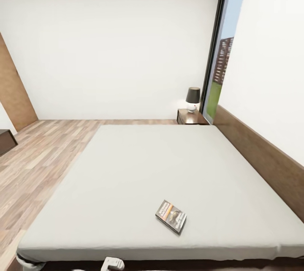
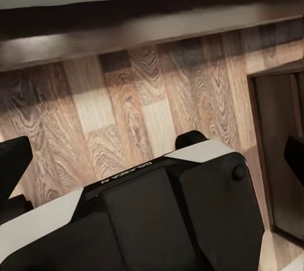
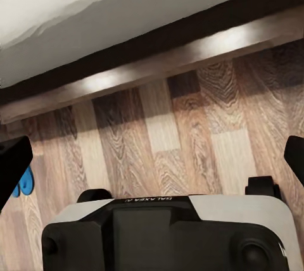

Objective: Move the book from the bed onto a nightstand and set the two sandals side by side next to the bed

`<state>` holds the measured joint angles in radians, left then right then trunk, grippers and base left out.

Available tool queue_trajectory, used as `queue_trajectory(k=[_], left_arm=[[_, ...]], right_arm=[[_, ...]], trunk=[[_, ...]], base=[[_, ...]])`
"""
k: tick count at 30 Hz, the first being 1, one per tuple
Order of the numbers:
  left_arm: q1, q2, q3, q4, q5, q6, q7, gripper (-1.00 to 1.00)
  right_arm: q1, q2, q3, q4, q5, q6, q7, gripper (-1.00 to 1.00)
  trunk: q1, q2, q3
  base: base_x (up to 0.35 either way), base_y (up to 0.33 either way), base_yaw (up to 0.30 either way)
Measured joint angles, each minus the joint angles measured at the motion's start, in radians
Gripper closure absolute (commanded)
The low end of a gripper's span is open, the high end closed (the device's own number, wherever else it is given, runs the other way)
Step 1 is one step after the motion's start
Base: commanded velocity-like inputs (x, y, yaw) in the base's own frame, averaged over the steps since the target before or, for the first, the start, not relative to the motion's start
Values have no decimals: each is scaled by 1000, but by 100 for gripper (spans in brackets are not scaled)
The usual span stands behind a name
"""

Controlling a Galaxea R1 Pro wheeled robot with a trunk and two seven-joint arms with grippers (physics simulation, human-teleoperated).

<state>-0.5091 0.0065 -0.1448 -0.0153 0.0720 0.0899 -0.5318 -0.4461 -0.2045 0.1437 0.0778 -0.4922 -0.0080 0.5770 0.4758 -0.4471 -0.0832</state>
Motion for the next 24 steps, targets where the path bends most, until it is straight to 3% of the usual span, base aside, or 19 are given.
queue_trajectory(k=[24], left_arm=[[1, 1, 0, 0, 0, 0, 0, -100]], right_arm=[[0, 0, 0, 0, 1, -7, -1, -100]], trunk=[[1, 0, 0]], base=[[26, 0, 0]])
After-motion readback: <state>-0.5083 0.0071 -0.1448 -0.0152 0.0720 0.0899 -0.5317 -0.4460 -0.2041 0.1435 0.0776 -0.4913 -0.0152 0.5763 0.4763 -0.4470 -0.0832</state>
